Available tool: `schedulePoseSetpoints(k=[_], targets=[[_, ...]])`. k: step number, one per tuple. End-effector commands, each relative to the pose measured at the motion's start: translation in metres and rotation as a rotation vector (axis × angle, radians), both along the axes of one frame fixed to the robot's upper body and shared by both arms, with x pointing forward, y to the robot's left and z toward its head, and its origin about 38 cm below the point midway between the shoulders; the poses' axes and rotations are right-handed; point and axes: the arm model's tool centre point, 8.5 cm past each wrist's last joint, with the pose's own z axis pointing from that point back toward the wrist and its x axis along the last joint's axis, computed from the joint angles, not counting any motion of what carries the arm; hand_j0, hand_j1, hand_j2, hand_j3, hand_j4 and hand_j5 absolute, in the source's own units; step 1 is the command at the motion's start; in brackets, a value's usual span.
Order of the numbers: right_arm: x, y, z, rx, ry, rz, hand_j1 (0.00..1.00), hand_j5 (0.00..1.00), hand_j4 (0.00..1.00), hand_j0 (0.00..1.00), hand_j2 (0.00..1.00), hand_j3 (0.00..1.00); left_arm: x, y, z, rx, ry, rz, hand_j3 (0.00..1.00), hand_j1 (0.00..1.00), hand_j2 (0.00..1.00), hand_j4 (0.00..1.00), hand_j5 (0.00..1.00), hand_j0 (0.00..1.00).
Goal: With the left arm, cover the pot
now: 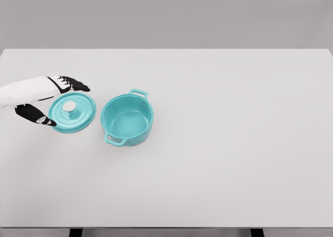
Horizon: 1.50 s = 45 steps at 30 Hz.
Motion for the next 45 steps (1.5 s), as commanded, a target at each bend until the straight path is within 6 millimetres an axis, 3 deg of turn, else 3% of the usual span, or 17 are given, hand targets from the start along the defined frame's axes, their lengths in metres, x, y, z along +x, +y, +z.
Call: schedulePoseSetpoints(k=[1, 6, 9, 10, 11, 13, 15, 17, 19, 21, 25, 28, 30, 32, 34, 38, 45], targets=[[-0.006, 0.000, 0.000, -0.002, 0.012, -0.003, 1.00, 1.00, 1.00, 1.00, 1.00, 1.00, 0.000, 0.000, 0.001, -0.009, 0.003, 0.003, 1.00, 1.00, 1.00, 1.00, 1.00, 1.00], [-0.006, 0.000, 0.000, -0.002, 0.013, -0.006, 1.00, 1.00, 1.00, 1.00, 1.00, 1.00, 0.007, 0.002, -0.003, -0.126, 0.038, 0.031, 1.00, 1.00, 1.00, 1.00, 1.00, 1.00], [-0.006, 0.000, 0.000, -0.002, 0.013, -0.006, 1.00, 1.00, 1.00, 1.00, 1.00, 1.00, 0.014, 0.017, -0.011, -0.170, 0.057, 0.095, 1.00, 1.00, 1.00, 1.00, 1.00, 1.00], [-0.006, 0.000, 0.000, -0.002, 0.013, -0.006, 1.00, 1.00, 1.00, 1.00, 1.00, 1.00, 0.020, -0.005, -0.013, -0.250, 0.040, 0.067, 1.00, 1.00, 1.00, 1.00, 1.00, 1.00], [-0.006, 0.000, 0.000, -0.002, 0.013, -0.006, 1.00, 1.00, 1.00, 1.00, 1.00, 1.00, 0.023, -0.007, -0.003, -0.293, 0.004, 0.070, 1.00, 1.00, 1.00, 1.00, 1.00, 1.00], [-0.006, 0.000, 0.000, -0.002, 0.013, -0.006, 1.00, 1.00, 1.00, 1.00, 1.00, 1.00, 0.014, -0.010, -0.021, -0.497, 0.125, 0.075, 1.00, 1.00, 1.00, 1.00, 1.00, 1.00], [-0.006, 0.000, 0.000, -0.002, 0.013, -0.006, 1.00, 1.00, 1.00, 1.00, 1.00, 1.00, 0.002, 0.008, -0.025, -0.538, 0.223, 0.102, 1.00, 1.00, 1.00, 1.00, 1.00, 1.00], [-0.006, 0.000, 0.000, -0.002, 0.013, -0.006, 1.00, 1.00, 1.00, 1.00, 1.00, 1.00, 0.004, 0.024, -0.037, -0.608, 0.275, 0.166, 1.00, 1.00, 1.00, 1.00, 1.00, 1.00], [-0.006, 0.000, 0.000, -0.002, 0.013, -0.006, 1.00, 1.00, 1.00, 1.00, 1.00, 1.00, 0.009, 0.037, -0.060, -0.514, 0.282, 0.229, 1.00, 1.00, 1.00, 1.00, 1.00, 1.00], [-0.006, 0.000, 0.000, -0.002, 0.013, -0.006, 1.00, 1.00, 1.00, 1.00, 1.00, 1.00, 0.011, 0.028, -0.076, -0.515, 0.309, 0.228, 1.00, 1.00, 1.00, 1.00, 1.00, 1.00], [-0.006, 0.000, 0.000, -0.002, 0.013, -0.006, 1.00, 1.00, 1.00, 1.00, 1.00, 1.00, 0.025, 0.035, -0.070, -0.401, 0.258, 0.241, 1.00, 1.00, 1.00, 1.00, 1.00, 1.00], [-0.006, 0.000, 0.000, -0.002, 0.013, -0.006, 1.00, 1.00, 1.00, 1.00, 1.00, 1.00, 0.027, 0.032, -0.077, -0.319, 0.249, 0.233, 1.00, 1.00, 1.00, 1.00, 1.00, 1.00], [-0.006, 0.000, 0.000, -0.002, 0.013, -0.006, 1.00, 1.00, 1.00, 1.00, 1.00, 1.00, 0.032, 0.021, -0.080, -0.342, 0.249, 0.224, 0.94, 0.94, 0.94, 0.94, 0.94, 0.94], [-0.006, 0.000, 0.000, -0.002, 0.013, -0.006, 1.00, 1.00, 1.00, 1.00, 1.00, 1.00, 0.036, 0.029, -0.080, -0.338, 0.247, 0.250, 0.79, 0.79, 0.79, 0.79, 0.79, 0.79], [-0.006, 0.000, 0.000, -0.002, 0.013, -0.006, 1.00, 1.00, 1.00, 1.00, 1.00, 1.00, 0.036, 0.035, -0.083, -0.330, 0.253, 0.270, 0.73, 0.73, 0.73, 0.73, 0.73, 0.73], [-0.006, 0.000, 0.000, -0.002, 0.013, -0.006, 1.00, 1.00, 1.00, 1.00, 1.00, 1.00, 0.036, 0.045, -0.089, -0.314, 0.264, 0.301, 0.74, 0.74, 0.74, 0.74, 0.74, 0.74], [-0.006, 0.000, 0.000, -0.002, 0.013, -0.006, 1.00, 1.00, 1.00, 1.00, 1.00, 1.00, 0.036, 0.041, -0.090, -0.304, 0.262, 0.290, 0.74, 0.74, 0.74, 0.74, 0.74, 0.74]])
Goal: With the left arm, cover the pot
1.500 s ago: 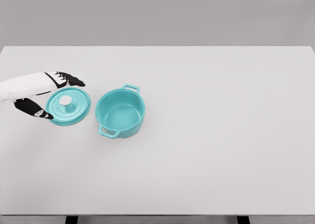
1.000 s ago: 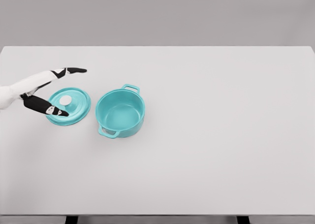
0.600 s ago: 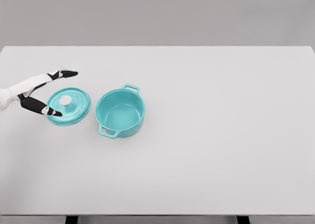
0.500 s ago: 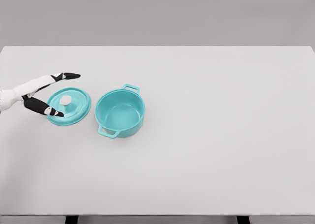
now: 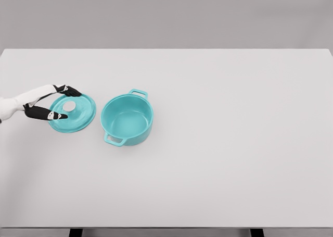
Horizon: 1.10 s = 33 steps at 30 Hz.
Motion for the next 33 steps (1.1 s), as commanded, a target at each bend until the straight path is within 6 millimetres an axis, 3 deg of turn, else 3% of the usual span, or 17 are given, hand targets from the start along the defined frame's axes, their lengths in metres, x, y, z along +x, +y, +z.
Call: schedulePoseSetpoints(k=[1, 33], targets=[[0.0000, 0.0000, 0.0000, 0.000, 0.000, 0.001, 1.00, 1.00, 1.00, 1.00, 1.00, 1.00, 0.0003, 0.0000, 0.0003, -0.006, 0.001, 0.003, 0.74, 0.74, 0.74, 0.74, 0.74, 0.74], [0.0000, 0.0000, 0.0000, 0.000, 0.000, 0.001, 1.00, 1.00, 1.00, 1.00, 1.00, 1.00, 0.0025, 0.0055, -0.0068, 0.001, 0.014, 0.030, 0.73, 0.73, 0.73, 0.73, 0.73, 0.73]])
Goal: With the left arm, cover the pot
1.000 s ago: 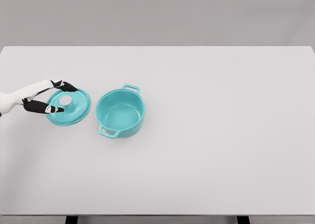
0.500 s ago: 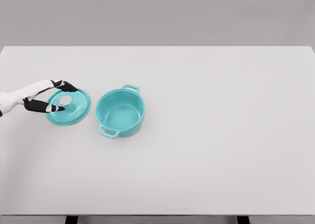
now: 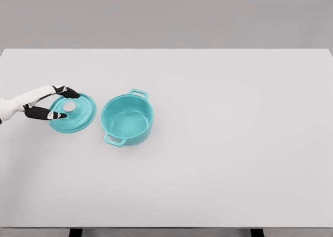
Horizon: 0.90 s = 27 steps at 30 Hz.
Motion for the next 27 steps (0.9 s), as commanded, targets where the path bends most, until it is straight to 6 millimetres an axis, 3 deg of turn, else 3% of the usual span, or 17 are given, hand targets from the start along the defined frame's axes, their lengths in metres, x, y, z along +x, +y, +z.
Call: schedulePoseSetpoints(k=[1, 27], targets=[[0.000, 0.000, 0.000, 0.000, 0.000, 0.001, 1.00, 1.00, 1.00, 1.00, 1.00, 1.00, 0.000, 0.000, 0.000, -0.006, 0.001, 0.005, 0.73, 0.73, 0.73, 0.73, 0.73, 0.73], [0.000, 0.000, 0.000, 0.000, 0.000, 0.001, 1.00, 1.00, 1.00, 1.00, 1.00, 1.00, 0.004, 0.003, -0.016, 0.000, 0.031, 0.039, 0.72, 0.72, 0.72, 0.72, 0.72, 0.72]])
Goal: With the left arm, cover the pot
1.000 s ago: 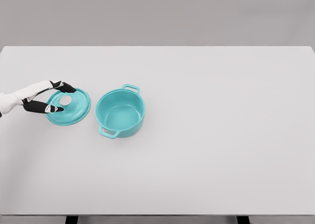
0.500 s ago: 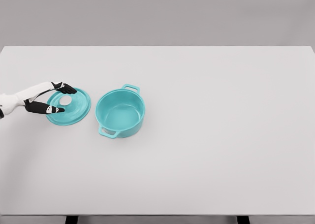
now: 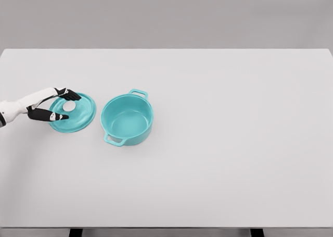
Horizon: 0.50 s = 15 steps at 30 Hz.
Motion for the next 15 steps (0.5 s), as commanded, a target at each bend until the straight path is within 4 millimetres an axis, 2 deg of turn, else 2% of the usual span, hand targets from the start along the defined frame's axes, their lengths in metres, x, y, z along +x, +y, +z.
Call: schedulePoseSetpoints(k=[1, 13, 15], targets=[[0.0000, 0.0000, 0.0000, 0.000, 0.000, 0.001, 1.00, 1.00, 1.00, 1.00, 1.00, 1.00, -0.0002, 0.0019, -0.0012, 0.001, 0.004, 0.007, 0.72, 0.72, 0.72, 0.72, 0.72, 0.72], [0.0000, 0.0000, 0.0000, 0.000, 0.000, 0.001, 1.00, 1.00, 1.00, 1.00, 1.00, 1.00, -0.0012, 0.0032, -0.0060, 0.004, 0.016, 0.014, 0.67, 0.67, 0.67, 0.67, 0.67, 0.67], [0.0000, 0.0000, 0.0000, 0.000, 0.000, 0.001, 1.00, 1.00, 1.00, 1.00, 1.00, 1.00, -0.0017, 0.0032, -0.0070, 0.008, 0.018, 0.012, 0.63, 0.63, 0.63, 0.63, 0.63, 0.63]])
